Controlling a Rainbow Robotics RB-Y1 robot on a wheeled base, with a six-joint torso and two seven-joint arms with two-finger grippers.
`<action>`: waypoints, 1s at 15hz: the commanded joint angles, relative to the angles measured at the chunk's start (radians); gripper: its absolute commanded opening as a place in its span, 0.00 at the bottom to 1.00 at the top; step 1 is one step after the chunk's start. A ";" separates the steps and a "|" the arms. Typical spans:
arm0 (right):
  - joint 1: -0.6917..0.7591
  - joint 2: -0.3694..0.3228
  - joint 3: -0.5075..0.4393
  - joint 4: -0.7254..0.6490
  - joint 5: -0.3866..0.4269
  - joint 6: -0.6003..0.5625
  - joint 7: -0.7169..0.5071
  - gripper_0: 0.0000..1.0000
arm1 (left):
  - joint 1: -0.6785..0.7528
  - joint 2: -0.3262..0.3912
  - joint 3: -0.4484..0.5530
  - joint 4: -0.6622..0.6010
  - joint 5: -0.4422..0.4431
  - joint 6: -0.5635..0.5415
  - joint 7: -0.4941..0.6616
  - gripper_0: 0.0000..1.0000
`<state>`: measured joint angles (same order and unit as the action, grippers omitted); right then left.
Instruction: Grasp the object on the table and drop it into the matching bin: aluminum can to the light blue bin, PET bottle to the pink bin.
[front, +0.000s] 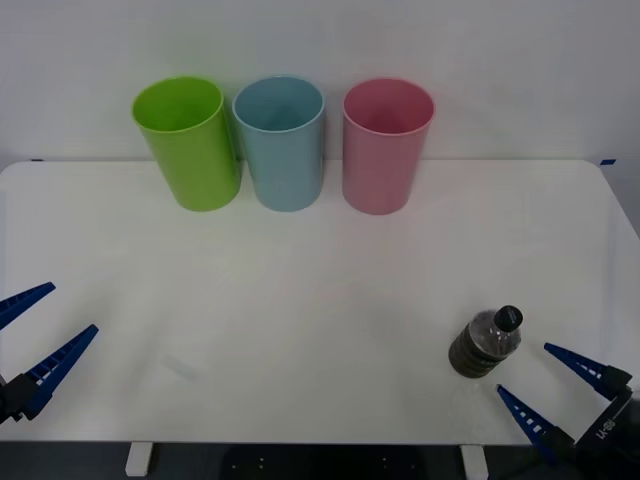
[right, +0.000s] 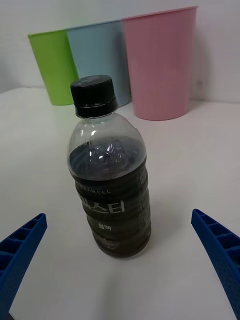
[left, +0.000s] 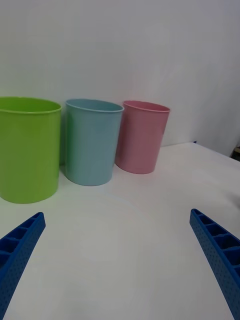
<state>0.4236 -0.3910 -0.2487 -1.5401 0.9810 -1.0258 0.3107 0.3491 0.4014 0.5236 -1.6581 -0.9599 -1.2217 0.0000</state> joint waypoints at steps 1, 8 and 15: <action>-0.019 0.035 0.011 0.000 0.030 0.026 0.001 1.00 | 0.000 0.000 0.000 0.000 0.000 0.000 0.000 1.00; -0.094 0.064 0.059 0.049 0.068 0.069 0.002 1.00 | 0.000 0.000 0.000 0.000 0.000 0.000 0.000 1.00; -0.197 0.098 0.072 0.146 0.102 0.073 0.018 1.00 | 0.000 0.000 0.000 0.000 0.000 0.000 0.000 1.00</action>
<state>0.2295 -0.2955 -0.1811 -1.3944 1.0824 -0.9600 0.3261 0.3490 0.4014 0.5236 -1.6581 -0.9599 -1.2217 0.0000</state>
